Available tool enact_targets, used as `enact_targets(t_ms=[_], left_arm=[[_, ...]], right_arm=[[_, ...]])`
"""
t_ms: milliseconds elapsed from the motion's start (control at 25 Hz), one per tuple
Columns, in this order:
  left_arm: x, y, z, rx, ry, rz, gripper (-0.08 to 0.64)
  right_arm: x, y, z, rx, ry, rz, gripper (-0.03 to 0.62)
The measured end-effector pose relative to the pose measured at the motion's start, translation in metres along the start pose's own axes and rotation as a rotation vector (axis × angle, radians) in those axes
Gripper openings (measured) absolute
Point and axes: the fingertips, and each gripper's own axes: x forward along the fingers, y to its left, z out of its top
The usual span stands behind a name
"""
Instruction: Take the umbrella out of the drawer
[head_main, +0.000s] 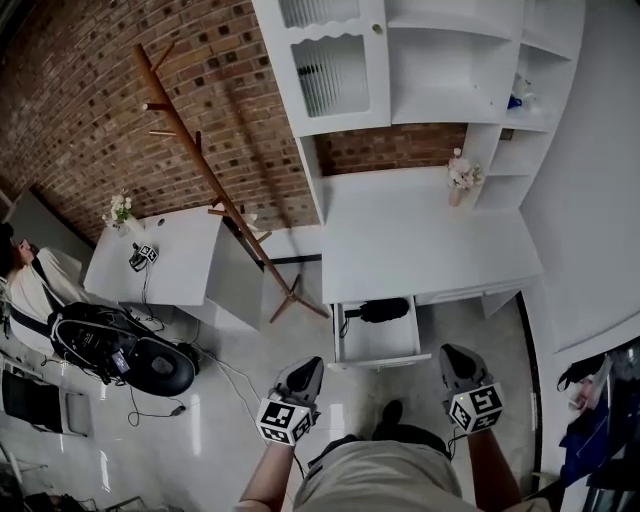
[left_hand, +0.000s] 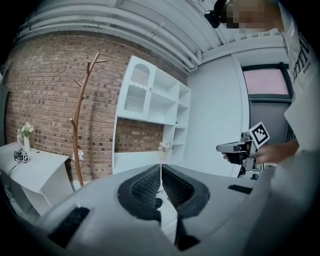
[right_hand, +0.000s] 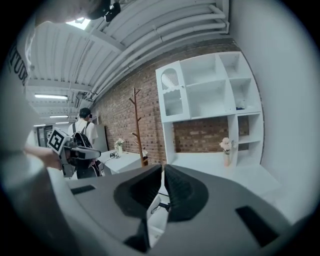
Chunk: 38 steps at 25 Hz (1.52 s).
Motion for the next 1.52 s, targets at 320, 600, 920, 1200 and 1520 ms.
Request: enact_targets(t_ms=[320,600,920,1200,1520], left_arm=[[0.045,-0.025,-0.01,0.055,0.058,-0.007,0.026],[0.082,-0.046,-0.016,0.097,0.116,-0.049,0.026],[0.124,-0.056,-0.02,0.18,0.148,-0.138,0.026],[0.159,-0.05,-0.036,0.233,0.189,-0.223,0.026],[0.202,-0.027,-0.054,0.359,0.265,-0.357,0.026]], right_arm=[[0.015,-0.038,-0.022,0.028,0.049,0.069,0.034],[0.015,-0.067,-0.035,0.072,0.047,0.057,0.034],[0.016,-0.079,-0.055,0.124,0.063,0.029,0.034],[0.021,-0.091,-0.069,0.15,0.066,-0.064,0.034],[0.035,-0.083,-0.074,0.189,0.115,-0.195,0.034]])
